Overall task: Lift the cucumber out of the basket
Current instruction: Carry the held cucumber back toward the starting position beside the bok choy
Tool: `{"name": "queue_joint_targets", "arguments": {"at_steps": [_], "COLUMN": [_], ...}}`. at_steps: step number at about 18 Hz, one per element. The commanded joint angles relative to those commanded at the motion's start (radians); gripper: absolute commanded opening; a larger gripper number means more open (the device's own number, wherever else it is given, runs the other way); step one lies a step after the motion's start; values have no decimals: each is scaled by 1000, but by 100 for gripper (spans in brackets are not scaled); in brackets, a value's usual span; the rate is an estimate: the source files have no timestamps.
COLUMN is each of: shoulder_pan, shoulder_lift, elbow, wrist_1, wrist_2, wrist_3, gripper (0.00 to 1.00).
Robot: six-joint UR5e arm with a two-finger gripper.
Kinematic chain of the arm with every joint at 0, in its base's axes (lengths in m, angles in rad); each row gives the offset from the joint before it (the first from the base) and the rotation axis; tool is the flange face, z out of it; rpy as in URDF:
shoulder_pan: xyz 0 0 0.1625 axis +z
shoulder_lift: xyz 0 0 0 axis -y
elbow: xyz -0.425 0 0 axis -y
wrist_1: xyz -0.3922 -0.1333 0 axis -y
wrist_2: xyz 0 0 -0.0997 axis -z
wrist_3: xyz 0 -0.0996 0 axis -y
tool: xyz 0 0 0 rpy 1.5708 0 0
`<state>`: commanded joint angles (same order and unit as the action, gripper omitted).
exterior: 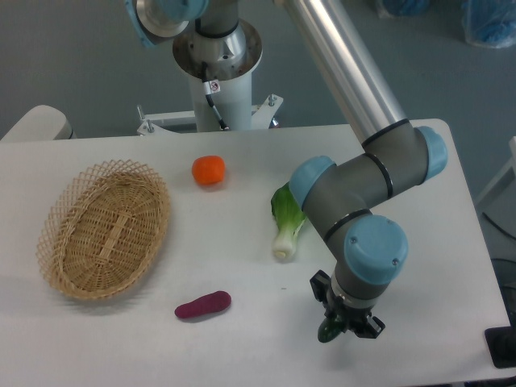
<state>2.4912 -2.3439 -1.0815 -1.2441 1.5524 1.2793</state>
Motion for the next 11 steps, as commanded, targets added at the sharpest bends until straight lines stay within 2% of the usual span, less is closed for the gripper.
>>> {"name": "queue_joint_targets", "arguments": {"at_steps": [11], "shoulder_pan": [-6], "shoulder_lift": [0], "elbow": [-8], "wrist_1": [9], "wrist_2": [26], "wrist_3": [14], "gripper": [19]}}
